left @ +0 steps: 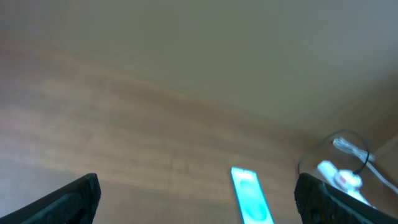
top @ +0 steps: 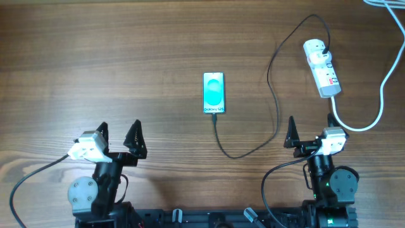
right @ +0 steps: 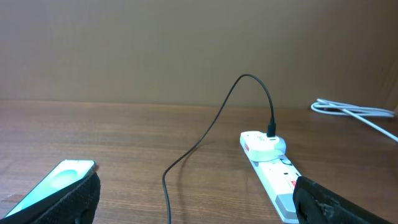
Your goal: Plug charger to phone and switch on socket
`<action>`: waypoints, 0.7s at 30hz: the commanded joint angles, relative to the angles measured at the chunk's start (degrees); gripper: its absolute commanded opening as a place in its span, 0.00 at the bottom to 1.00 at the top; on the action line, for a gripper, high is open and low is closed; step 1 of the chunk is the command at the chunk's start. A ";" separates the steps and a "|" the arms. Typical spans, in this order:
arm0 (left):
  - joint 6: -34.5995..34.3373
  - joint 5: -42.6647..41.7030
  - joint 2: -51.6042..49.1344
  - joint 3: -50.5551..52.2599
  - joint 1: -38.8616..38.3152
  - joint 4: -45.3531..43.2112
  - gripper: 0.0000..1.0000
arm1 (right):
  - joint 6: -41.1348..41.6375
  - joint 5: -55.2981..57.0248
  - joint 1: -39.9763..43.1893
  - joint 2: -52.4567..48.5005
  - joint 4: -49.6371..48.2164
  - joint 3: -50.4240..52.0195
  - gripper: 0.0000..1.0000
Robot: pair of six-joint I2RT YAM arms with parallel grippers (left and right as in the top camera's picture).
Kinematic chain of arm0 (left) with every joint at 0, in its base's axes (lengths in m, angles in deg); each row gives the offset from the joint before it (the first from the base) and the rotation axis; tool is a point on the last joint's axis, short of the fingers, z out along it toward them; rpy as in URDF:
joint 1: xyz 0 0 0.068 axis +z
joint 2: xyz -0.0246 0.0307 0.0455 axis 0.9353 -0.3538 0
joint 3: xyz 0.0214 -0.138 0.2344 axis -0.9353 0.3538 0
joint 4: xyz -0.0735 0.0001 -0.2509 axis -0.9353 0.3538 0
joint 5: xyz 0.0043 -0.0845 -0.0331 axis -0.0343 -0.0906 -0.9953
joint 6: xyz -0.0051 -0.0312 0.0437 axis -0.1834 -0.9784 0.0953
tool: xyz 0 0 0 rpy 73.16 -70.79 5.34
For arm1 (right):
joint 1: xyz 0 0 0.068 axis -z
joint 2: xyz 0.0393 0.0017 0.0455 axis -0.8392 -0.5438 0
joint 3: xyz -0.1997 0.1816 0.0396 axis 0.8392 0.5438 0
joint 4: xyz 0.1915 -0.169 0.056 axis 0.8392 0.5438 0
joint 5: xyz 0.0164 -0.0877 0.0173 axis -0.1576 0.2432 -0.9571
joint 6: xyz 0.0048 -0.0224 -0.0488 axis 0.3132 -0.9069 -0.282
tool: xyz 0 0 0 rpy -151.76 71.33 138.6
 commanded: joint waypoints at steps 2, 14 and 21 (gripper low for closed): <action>0.52 -0.31 2.67 5.03 0.37 -6.73 1.00 | 0.79 0.59 0.20 0.72 -0.02 0.07 1.00; 0.52 2.97 2.67 10.34 0.37 -18.23 1.00 | 0.79 0.59 0.20 0.72 -0.02 0.07 1.00; 0.52 3.56 2.67 14.56 0.37 -24.48 1.00 | 0.79 0.59 0.20 0.72 -0.02 0.07 1.00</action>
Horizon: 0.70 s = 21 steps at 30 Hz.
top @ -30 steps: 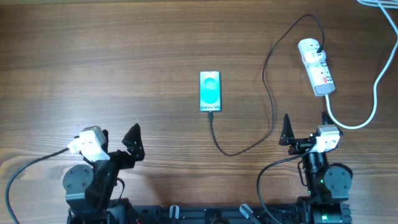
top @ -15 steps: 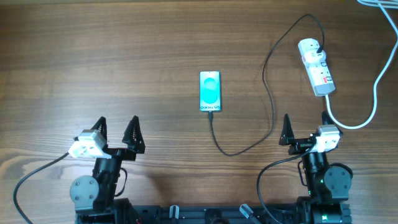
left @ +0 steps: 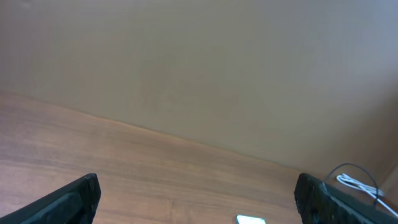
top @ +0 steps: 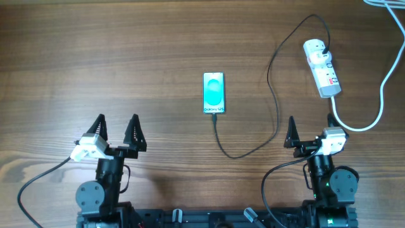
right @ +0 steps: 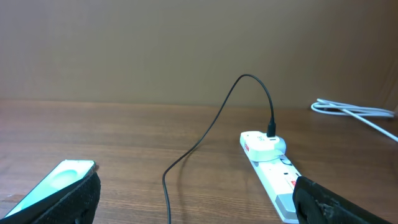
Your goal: Plug charger to phone and switch on socket
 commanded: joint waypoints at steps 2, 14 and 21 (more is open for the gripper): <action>0.55 2.12 0.61 3.02 0.37 -2.67 1.00 | 0.76 0.59 0.20 0.72 -0.02 0.07 1.00; 9.60 4.83 0.61 3.02 0.37 2.99 1.00 | 0.79 0.59 0.20 0.72 -0.02 0.07 1.00; 10.01 9.44 0.61 3.02 0.37 9.16 1.00 | 0.76 0.59 0.20 0.72 -0.02 0.07 1.00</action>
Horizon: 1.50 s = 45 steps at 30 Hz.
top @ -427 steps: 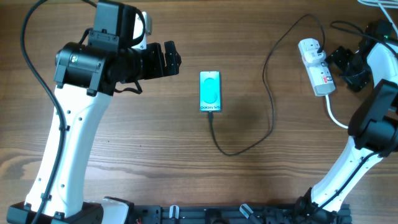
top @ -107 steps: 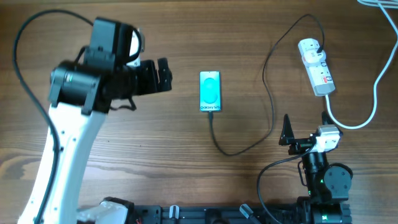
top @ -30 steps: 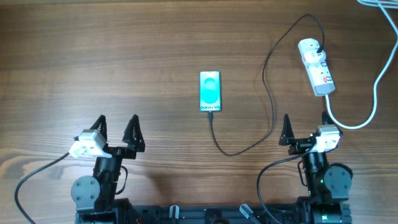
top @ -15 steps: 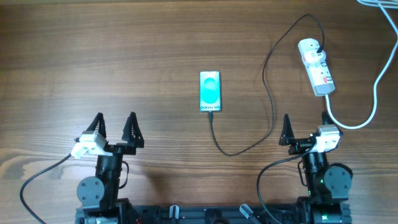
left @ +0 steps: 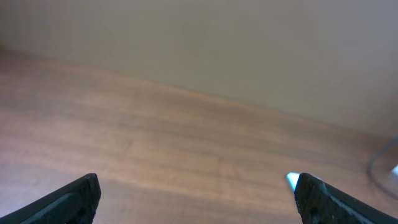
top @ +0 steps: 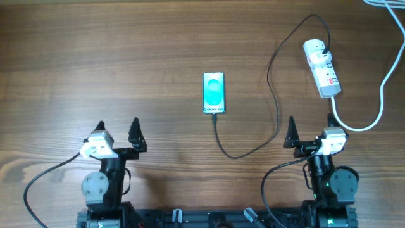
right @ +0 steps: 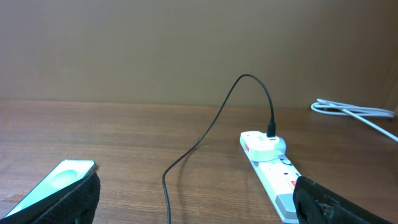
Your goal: Plug charger to phone and switch on socket
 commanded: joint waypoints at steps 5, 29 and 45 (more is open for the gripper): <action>4.63 7.78 0.63 0.35 0.37 0.02 1.00 | 0.83 0.59 0.20 0.72 -0.04 0.07 1.00; 12.04 5.84 0.63 0.35 0.00 0.33 1.00 | 0.79 0.59 0.20 0.72 -0.04 0.07 1.00; 12.02 3.56 0.63 0.35 -0.02 0.52 1.00 | 0.81 0.59 0.20 0.72 -0.04 0.07 1.00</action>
